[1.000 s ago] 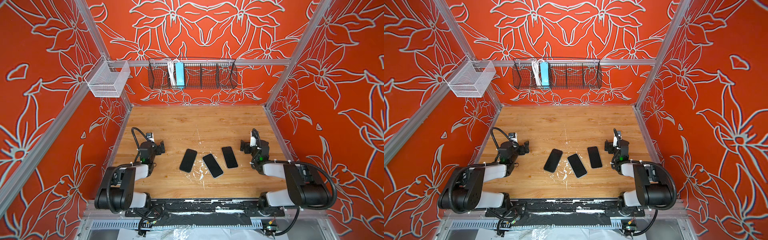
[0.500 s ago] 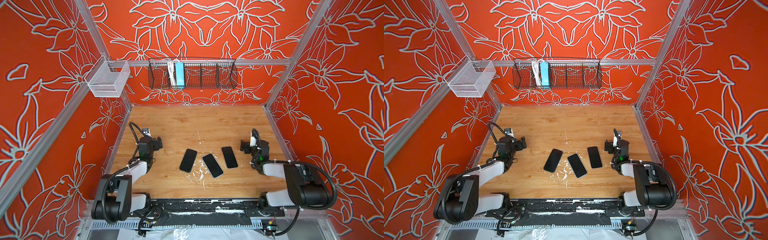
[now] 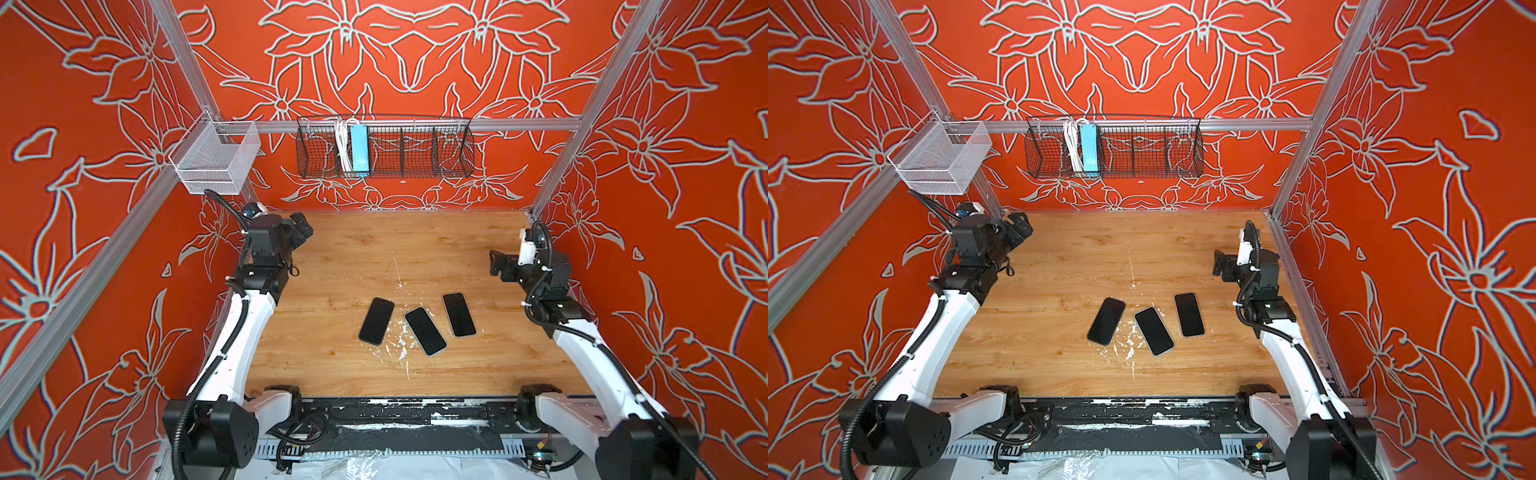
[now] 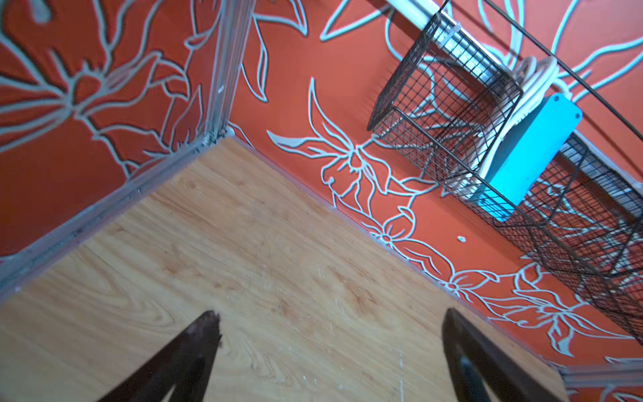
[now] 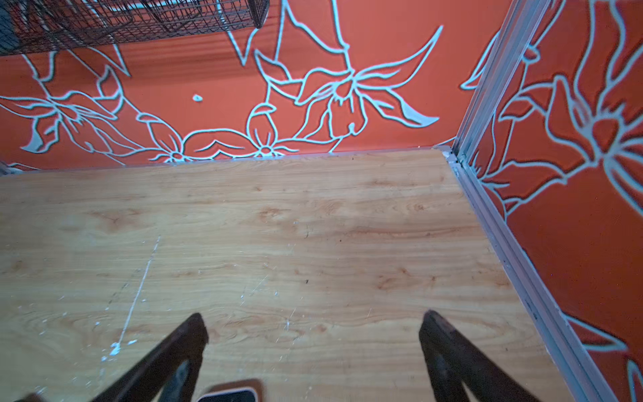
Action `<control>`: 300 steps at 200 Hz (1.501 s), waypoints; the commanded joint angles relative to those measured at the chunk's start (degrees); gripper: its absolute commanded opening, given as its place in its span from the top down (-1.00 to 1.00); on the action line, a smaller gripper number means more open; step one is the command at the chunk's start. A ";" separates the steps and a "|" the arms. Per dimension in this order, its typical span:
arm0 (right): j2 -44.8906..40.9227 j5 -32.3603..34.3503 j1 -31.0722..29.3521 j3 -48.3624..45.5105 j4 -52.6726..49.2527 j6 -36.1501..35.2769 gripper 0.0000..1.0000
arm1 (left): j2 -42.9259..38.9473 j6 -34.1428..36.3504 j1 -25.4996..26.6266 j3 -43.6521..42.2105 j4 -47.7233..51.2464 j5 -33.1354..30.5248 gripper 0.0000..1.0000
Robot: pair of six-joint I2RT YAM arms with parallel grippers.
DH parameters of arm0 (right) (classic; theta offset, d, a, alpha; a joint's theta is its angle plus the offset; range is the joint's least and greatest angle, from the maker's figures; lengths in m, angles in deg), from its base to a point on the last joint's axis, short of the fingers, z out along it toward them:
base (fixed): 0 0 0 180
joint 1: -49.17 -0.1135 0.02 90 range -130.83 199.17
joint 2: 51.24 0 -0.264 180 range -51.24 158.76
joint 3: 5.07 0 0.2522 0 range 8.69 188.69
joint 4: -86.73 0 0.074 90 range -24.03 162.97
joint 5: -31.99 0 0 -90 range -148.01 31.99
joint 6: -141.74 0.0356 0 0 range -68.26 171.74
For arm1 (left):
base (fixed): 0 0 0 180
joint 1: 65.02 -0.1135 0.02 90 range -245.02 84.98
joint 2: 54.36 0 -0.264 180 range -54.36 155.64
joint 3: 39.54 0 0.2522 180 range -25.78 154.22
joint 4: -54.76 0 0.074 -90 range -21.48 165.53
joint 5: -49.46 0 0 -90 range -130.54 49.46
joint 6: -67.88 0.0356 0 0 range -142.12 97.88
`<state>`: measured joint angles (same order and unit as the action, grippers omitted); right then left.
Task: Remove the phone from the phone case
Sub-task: 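Lower the right gripper onto the pink-cased phone while the left arm moves forward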
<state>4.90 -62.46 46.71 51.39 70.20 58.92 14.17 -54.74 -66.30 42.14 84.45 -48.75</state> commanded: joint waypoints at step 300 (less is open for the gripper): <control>24.28 9.72 -27.15 -0.41 -25.40 16.99 -0.88 | 17.07 12.05 22.90 12.76 14.43 28.20 -0.95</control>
<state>28.60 -54.74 20.05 52.09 44.15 74.63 32.16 -42.59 -43.57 54.73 100.14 -22.43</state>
